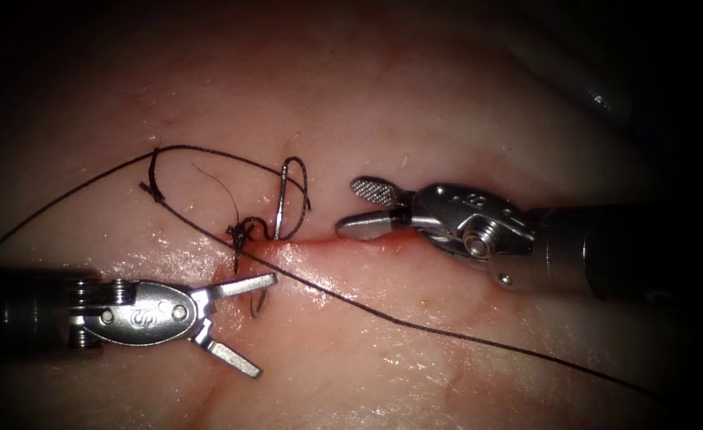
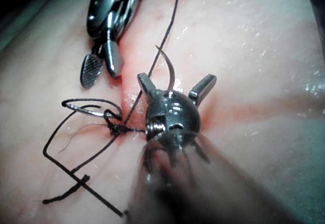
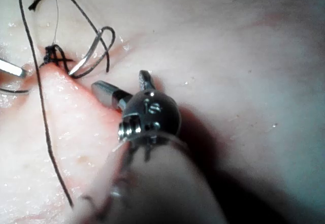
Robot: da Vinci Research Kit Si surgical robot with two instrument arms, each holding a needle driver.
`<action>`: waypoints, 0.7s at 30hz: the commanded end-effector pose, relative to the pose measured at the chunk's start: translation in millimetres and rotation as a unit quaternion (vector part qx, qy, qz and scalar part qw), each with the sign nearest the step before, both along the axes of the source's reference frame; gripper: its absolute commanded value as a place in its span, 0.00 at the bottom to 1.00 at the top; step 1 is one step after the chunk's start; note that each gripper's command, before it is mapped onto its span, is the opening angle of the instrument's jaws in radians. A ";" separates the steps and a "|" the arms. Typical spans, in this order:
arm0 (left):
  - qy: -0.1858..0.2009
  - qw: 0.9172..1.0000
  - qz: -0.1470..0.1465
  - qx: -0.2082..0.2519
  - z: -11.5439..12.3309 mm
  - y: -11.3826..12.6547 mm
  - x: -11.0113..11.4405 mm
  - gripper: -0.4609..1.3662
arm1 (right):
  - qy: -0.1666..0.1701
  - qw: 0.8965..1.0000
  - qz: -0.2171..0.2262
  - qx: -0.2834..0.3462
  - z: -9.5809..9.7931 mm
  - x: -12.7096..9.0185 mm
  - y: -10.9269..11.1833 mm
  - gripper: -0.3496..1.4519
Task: Wound Closure
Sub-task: With the left gripper, pull the needle through the skin
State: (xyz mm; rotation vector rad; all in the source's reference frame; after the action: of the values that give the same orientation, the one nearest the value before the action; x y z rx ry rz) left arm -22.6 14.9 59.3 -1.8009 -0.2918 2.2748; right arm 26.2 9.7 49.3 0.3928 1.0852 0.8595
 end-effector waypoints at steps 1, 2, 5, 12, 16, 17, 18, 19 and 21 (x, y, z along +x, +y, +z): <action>0.001 1.000 -0.005 -0.001 0.1 0.1 -0.2 0.71 | 0.000 1.000 0.000 0.000 -0.1 -0.1 -0.1 0.82; 0.000 1.000 -0.007 -0.001 0.2 0.2 -0.3 0.60 | 0.000 1.000 0.000 0.000 -0.2 -0.1 -0.3 0.82; -0.001 1.000 -0.011 0.012 0.5 0.4 -0.2 0.23 | 0.000 1.000 -0.001 -0.001 -0.3 -0.2 -0.7 0.81; 0.001 0.997 -0.024 0.069 1.0 0.5 0.1 0.06 | -0.001 1.000 0.003 -0.001 -0.5 -0.4 -0.9 0.80; -0.001 0.997 -0.022 0.069 0.9 0.4 0.3 0.06 | 0.000 1.000 0.004 -0.002 -0.5 -0.4 -0.9 0.79; -0.001 0.997 -0.022 0.069 0.9 0.4 0.3 0.06 | 0.000 1.000 0.004 -0.002 -0.5 -0.4 -0.9 0.79; -0.001 0.997 -0.022 0.069 0.9 0.4 0.3 0.06 | 0.000 1.000 0.004 -0.002 -0.5 -0.4 -0.9 0.79; -0.002 0.997 -0.021 0.068 0.9 0.4 0.4 0.06 | 0.000 1.000 0.004 -0.002 -0.5 -0.4 -0.8 0.79; -0.002 0.997 -0.021 0.068 0.9 0.4 0.4 0.06 | 0.000 1.000 0.004 -0.002 -0.5 -0.4 -0.8 0.79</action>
State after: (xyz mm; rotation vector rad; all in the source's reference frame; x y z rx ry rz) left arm -22.1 15.2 60.2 -1.7175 -0.3784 2.1642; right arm 25.8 8.8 48.7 0.3851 1.0883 0.8650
